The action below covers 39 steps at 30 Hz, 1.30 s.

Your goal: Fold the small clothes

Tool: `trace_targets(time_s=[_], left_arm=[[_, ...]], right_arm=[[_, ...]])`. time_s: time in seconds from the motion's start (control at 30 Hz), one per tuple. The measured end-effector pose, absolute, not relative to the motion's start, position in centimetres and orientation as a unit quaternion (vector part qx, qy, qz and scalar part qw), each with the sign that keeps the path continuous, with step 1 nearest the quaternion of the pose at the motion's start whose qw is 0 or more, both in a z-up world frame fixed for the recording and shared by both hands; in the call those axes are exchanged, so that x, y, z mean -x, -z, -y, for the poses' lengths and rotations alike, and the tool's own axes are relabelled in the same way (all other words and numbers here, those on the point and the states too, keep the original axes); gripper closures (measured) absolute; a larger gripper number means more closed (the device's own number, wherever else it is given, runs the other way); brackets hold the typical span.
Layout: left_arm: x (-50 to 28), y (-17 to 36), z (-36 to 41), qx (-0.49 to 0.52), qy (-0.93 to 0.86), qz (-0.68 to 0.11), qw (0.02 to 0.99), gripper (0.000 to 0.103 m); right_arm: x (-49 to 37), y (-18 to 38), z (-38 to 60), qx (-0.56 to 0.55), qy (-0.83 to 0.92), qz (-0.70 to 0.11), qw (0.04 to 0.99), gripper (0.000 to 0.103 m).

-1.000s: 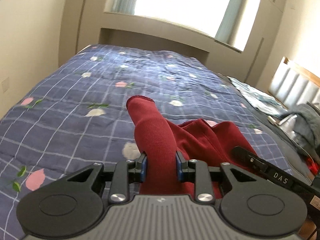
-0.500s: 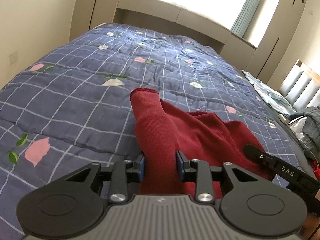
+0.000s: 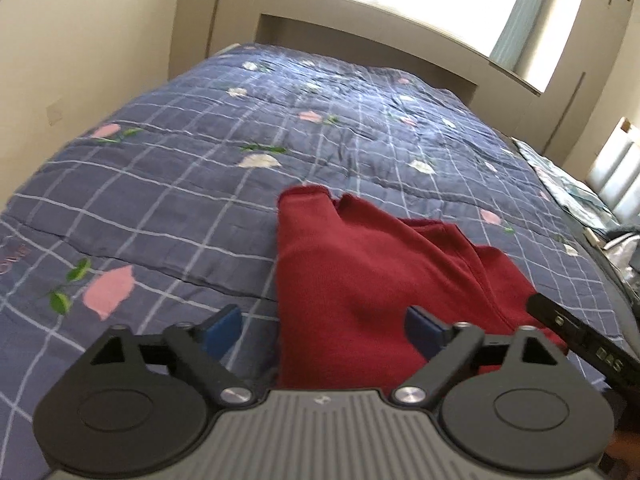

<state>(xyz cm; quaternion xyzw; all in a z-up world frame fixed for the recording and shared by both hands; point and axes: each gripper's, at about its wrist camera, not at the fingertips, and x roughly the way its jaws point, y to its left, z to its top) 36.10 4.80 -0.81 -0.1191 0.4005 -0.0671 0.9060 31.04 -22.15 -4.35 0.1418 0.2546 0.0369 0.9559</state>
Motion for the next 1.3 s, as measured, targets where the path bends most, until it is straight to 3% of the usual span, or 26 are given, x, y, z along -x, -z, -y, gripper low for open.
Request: trace_targets(time_s=[0.13,0.27,0.73,1.3], left_arm=[[-35.2,-0.3,-5.1,0.123,0.056,-0.394,0.909,0.003],[-33.6,-1.8,-4.9,0.11,0.048,-0.377,0.918,0.001],[-26.3,-4.9,-3.8,0.067,0.032,-0.308,0.948,0.0],[-16.7,-4.5,-3.7,0.06,0.015,-0.269,0.961,0.0]], right_arm=[[-29.7,3.3,22.2,-0.132,-0.039,-0.241,0.961,0.005],[-28.0,1.7,22.1,-0.12,-0.04,-0.218,0.968,0.001],[-19.7,-2.3,20.8,-0.073,-0.039,-0.14,0.987,0.001],[-11.7,-2.7,19.8,-0.056,-0.042,-0.121,0.99,0.001]])
